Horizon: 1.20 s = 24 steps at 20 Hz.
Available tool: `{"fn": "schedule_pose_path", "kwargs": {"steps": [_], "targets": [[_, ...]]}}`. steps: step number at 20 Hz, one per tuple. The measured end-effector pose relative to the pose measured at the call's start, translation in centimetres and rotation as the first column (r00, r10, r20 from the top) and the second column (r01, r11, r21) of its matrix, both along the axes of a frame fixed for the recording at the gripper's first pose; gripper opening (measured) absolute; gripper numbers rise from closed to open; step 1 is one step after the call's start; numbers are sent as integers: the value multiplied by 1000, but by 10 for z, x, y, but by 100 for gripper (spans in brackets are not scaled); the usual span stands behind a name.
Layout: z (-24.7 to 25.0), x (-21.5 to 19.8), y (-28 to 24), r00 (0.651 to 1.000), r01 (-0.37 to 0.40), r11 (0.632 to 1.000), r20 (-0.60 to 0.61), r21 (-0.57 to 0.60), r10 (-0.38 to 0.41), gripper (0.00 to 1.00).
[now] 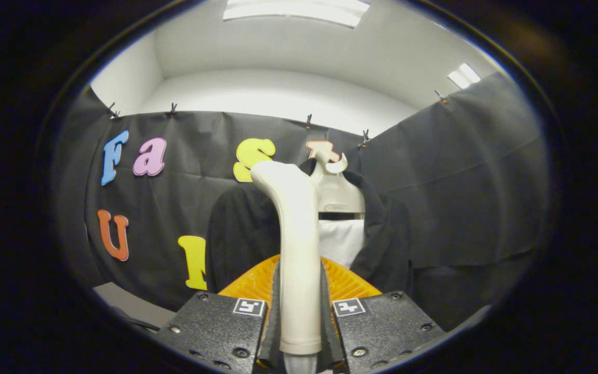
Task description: Iron the clothes twice with a garment steamer, once on the left side and once on the right side.
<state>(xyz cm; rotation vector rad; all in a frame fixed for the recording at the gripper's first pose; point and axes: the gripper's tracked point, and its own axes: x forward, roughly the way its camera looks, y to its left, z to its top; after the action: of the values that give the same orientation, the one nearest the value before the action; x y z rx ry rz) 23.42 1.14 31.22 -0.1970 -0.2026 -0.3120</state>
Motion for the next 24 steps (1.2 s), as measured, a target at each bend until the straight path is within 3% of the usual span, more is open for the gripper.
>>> {"fn": "schedule_pose_path", "kwargs": {"steps": [7, 14, 24], "targets": [[-53, -4, -15, 996, 46, 997, -77, -54, -51, 35], [-121, -13, -34, 983, 85, 996, -162, -33, -89, 35], [-179, -24, -51, 963, 139, 989, -224, -57, -148, 35]]}}
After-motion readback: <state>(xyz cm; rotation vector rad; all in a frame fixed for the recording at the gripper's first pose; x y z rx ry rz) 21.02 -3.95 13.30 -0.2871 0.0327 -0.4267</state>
